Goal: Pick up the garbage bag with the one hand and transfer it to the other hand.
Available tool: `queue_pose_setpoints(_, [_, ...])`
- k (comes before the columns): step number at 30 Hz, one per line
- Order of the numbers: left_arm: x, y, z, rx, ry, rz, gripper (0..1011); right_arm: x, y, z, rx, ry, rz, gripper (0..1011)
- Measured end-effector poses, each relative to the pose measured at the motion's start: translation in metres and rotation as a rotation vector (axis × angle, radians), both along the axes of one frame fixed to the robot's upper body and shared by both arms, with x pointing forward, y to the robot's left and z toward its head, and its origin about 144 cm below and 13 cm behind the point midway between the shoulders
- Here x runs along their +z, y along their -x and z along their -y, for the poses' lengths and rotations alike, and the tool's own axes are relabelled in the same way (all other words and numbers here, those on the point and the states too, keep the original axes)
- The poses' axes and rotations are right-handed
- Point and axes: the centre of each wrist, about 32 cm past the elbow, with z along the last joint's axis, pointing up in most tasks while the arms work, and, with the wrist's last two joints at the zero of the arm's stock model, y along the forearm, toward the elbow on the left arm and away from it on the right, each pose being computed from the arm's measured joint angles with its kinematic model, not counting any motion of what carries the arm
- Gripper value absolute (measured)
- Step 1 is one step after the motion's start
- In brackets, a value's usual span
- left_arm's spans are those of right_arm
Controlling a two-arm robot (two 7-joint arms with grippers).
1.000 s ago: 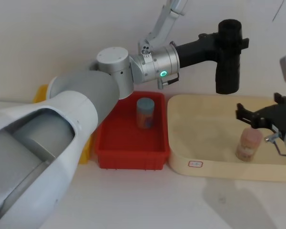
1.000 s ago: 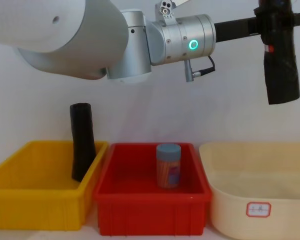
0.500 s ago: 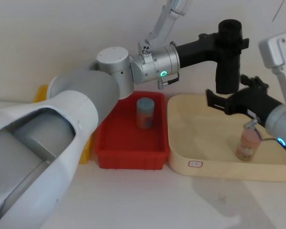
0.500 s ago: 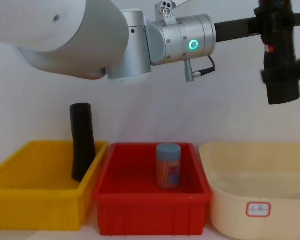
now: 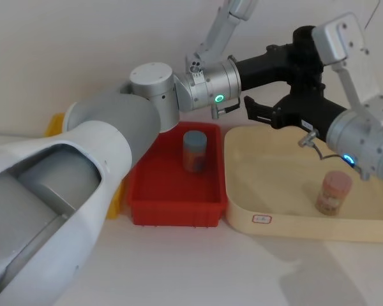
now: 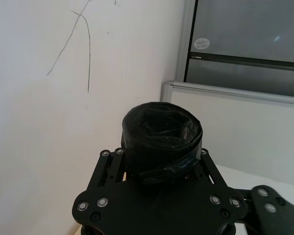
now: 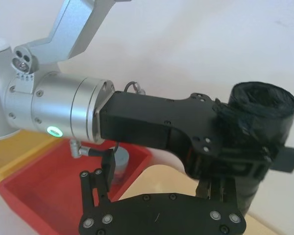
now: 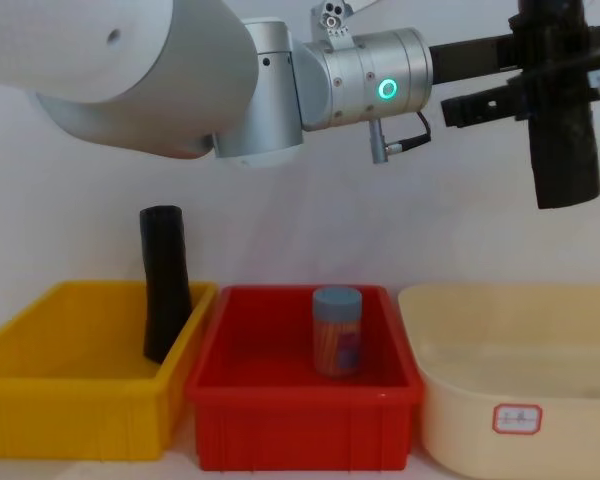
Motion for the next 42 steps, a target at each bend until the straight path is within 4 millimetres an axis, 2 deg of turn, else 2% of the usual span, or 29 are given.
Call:
queue_pose_setpoints(7, [0.000,0.000,0.000,0.001,0.002,-0.001,465,0.001,-0.010,-0.009,-0.030,0.028,0.016,1001])
queue_pose_setpoints(16, [0.000,0.000,0.000,0.002,0.003,-0.001,466,0.002,-0.012,-0.010,-0.044,0.051,0.026,1001])
queue_pose_setpoints(42, [0.000,0.000,0.000,0.000,-0.002,0.000,466,-0.006,0.025,0.011,-0.152,0.079,-0.012,1002])
